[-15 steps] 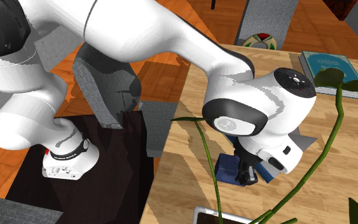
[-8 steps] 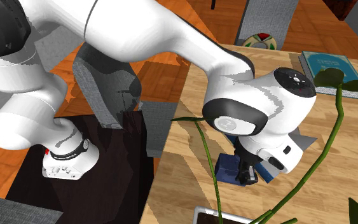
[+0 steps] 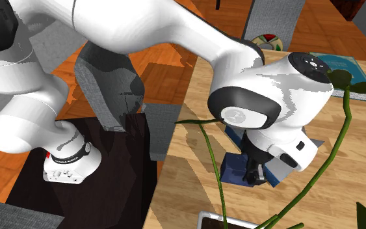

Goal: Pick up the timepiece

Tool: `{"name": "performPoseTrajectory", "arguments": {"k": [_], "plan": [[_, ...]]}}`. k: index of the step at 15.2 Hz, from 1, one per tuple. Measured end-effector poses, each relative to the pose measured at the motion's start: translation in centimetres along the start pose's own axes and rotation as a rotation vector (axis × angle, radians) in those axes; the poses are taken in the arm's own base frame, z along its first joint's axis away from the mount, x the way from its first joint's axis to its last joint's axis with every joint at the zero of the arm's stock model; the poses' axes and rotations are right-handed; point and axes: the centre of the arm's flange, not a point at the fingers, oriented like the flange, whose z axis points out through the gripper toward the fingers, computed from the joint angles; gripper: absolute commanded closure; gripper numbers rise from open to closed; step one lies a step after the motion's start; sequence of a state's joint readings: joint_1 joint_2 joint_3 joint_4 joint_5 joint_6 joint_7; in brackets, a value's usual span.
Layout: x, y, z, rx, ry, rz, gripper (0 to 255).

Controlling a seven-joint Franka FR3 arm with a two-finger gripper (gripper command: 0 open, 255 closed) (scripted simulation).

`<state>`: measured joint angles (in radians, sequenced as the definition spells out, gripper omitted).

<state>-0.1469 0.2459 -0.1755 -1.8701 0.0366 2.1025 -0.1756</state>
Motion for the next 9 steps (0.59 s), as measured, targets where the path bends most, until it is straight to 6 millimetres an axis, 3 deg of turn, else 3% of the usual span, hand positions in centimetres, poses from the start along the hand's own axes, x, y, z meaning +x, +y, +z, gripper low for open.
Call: {"name": "performPoseTrajectory", "arguments": {"k": [9], "plan": [[0.1,0.1,-4.5,0.000,0.000,0.000,255]]}}
